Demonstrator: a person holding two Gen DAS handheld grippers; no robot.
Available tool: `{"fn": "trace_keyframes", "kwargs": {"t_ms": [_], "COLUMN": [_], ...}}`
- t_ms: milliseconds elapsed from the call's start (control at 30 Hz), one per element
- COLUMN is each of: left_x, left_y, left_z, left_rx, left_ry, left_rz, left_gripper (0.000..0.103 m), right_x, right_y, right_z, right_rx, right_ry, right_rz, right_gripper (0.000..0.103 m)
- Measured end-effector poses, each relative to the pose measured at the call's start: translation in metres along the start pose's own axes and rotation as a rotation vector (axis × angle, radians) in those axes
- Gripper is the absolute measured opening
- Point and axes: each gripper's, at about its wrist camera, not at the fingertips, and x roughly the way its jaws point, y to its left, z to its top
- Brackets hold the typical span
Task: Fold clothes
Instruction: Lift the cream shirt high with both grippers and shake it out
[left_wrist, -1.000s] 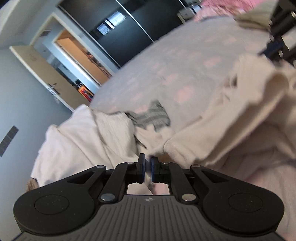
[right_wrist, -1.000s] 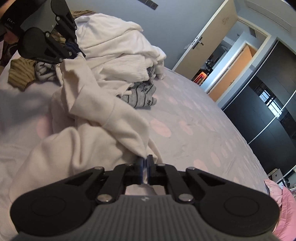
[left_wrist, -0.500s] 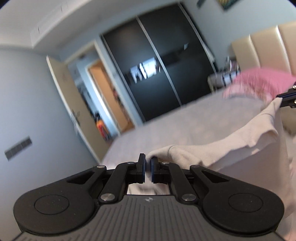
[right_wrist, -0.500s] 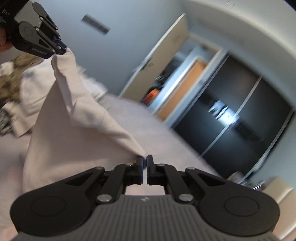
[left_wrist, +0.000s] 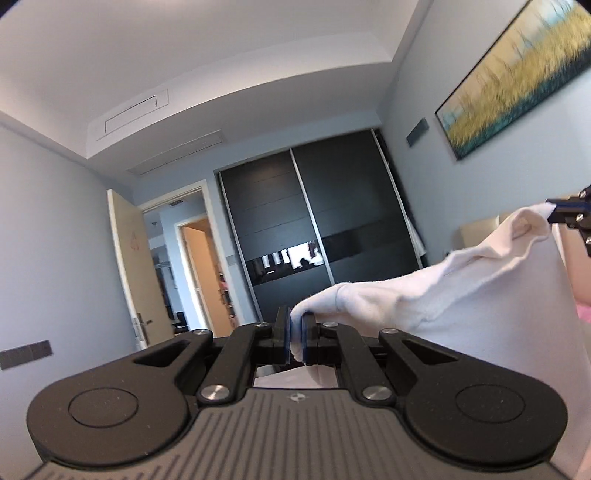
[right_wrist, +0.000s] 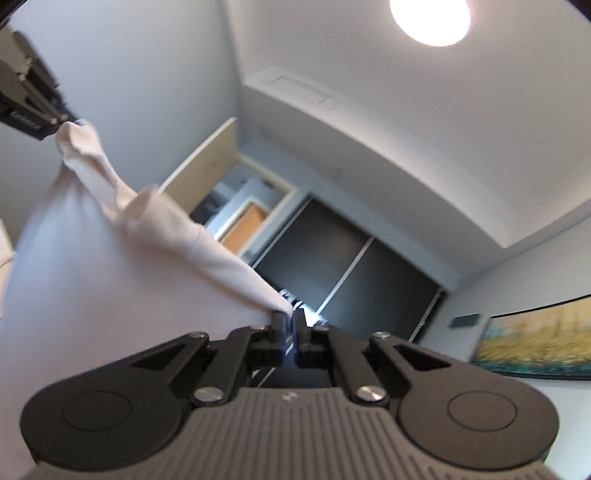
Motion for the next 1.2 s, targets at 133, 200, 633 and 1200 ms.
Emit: {"fn": "trace_keyframes", "kwargs": {"t_ms": [133,200,633,1200], "left_x": [-0.002,-0.005,-0.044,-0.095], "left_y": [-0.006,-0.009,-0.016,-0.020], "left_z": [0.005,0.006,0.022,0.051], "left_rx": [0.031,0.040,0.029,-0.005], "left_ry": [-0.039,-0.059,-0.151,-0.307], "left_rz": [0.027,0.034,0.037,0.057], "left_gripper": [0.004,0.004,0.004,0.004], "right_x": [-0.005,-0.009,-0.030,-0.078], "right_y": [-0.008,-0.006,-0.003,-0.006], "right_z": [0.010,0.012,0.026,0.063], "right_rx": [-0.006,-0.021,-0.046,-0.052], "right_ry": [-0.008,-0.028,-0.028,-0.217], "right_rz": [-0.025,-0.045,-0.146,-0.393], "right_gripper": [0.003,0.003,0.003,0.004]}}
